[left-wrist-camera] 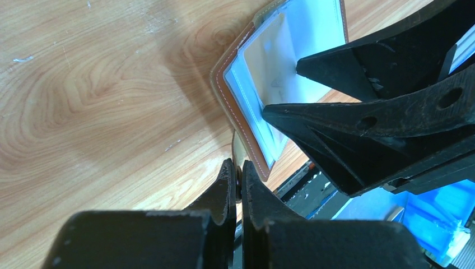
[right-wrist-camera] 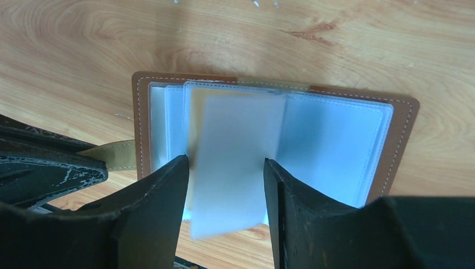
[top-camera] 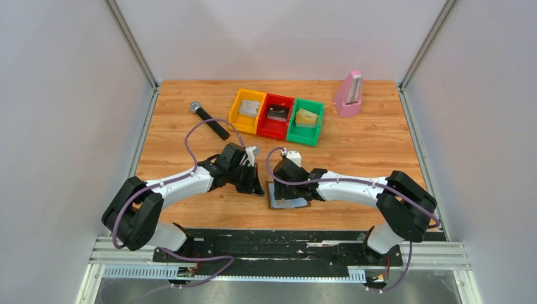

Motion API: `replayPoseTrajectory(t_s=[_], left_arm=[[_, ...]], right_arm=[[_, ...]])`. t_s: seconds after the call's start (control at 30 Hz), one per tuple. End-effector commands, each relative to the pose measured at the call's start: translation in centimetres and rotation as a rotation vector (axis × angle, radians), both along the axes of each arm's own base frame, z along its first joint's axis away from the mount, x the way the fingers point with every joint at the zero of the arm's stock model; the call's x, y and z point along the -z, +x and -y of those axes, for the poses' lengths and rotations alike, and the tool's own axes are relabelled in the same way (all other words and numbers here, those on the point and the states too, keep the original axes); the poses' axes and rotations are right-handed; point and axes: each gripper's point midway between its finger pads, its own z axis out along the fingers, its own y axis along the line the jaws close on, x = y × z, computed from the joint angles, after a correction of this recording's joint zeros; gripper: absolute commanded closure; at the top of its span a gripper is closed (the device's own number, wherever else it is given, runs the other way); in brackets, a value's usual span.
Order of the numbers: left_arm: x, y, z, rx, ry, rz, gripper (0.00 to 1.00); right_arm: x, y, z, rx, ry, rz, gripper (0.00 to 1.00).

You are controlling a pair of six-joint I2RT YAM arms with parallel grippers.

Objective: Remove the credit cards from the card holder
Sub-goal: Remove the credit card from the card holder.

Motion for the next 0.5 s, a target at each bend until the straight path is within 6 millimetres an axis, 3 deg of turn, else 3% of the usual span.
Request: replayPoseTrajectory(t_s=[0.0, 0.47], left_arm=[[-1.2, 0.3, 0.3, 0.009, -0.030, 0.043, 1.00], [-0.6, 0.4, -0.1, 0.008, -0.001, 0.043, 1.00]], right_arm=[[-1.5, 0.9, 1.1, 0.056, -0.038, 0.051, 0.47], [-3.0, 0.9, 2.6, 0.094, -0.057, 0.079, 0.45]])
